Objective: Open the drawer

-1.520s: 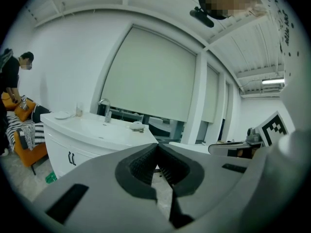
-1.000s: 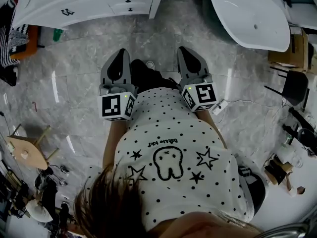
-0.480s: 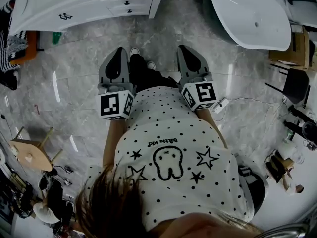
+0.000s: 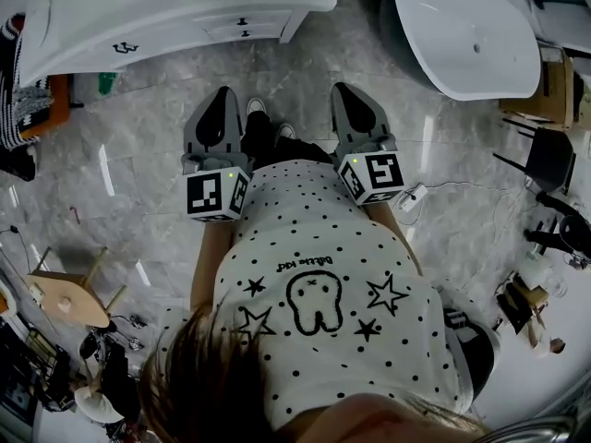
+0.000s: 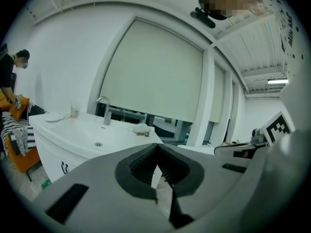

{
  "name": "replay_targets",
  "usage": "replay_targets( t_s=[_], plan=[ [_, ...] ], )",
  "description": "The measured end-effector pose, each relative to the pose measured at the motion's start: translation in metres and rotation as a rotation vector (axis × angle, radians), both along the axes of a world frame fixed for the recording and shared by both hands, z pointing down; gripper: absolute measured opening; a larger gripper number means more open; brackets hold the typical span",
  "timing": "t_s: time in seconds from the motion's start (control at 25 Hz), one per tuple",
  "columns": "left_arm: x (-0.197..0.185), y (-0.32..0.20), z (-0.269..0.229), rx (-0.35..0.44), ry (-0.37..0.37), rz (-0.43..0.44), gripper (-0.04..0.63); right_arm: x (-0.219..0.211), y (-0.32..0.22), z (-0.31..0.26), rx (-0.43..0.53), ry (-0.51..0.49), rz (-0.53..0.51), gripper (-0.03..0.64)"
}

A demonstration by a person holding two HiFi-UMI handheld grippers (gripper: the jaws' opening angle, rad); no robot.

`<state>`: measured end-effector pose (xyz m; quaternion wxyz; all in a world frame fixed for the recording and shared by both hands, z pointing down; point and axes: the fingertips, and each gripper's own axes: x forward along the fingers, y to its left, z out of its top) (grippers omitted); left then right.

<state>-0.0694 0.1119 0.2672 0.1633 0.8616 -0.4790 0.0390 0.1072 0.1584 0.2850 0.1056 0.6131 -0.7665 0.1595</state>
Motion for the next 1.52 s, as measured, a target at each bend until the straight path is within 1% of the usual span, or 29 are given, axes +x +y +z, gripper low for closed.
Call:
replay_targets(
  t_s=[0.52, 0.88, 1.08, 1.2, 1.52],
  plan=[
    [-0.024, -0.068, 0.002, 0.007, 0.015, 0.04, 0.005, -0.023, -0.064, 0.0, 0.011, 0.016, 0.047, 0.015],
    [-0.039, -0.087, 0.01, -0.006, 0.006, 0.048, 0.005, -0.039, -0.079, 0.008, -0.006, 0.008, 0.05, 0.015],
    [-0.041, -0.091, 0.012, -0.012, 0.011, 0.044, 0.005, -0.039, -0.086, 0.01, -0.006, 0.034, 0.062, 0.015],
    [-0.04, -0.093, 0.015, -0.02, 0.008, 0.038, 0.005, -0.038, -0.09, 0.011, -0.007, 0.033, 0.056, 0.015],
    [-0.02, -0.11, 0.015, -0.037, 0.001, -0.003, 0.005, -0.011, -0.113, 0.011, -0.019, 0.025, 0.034, 0.015]
  ],
)
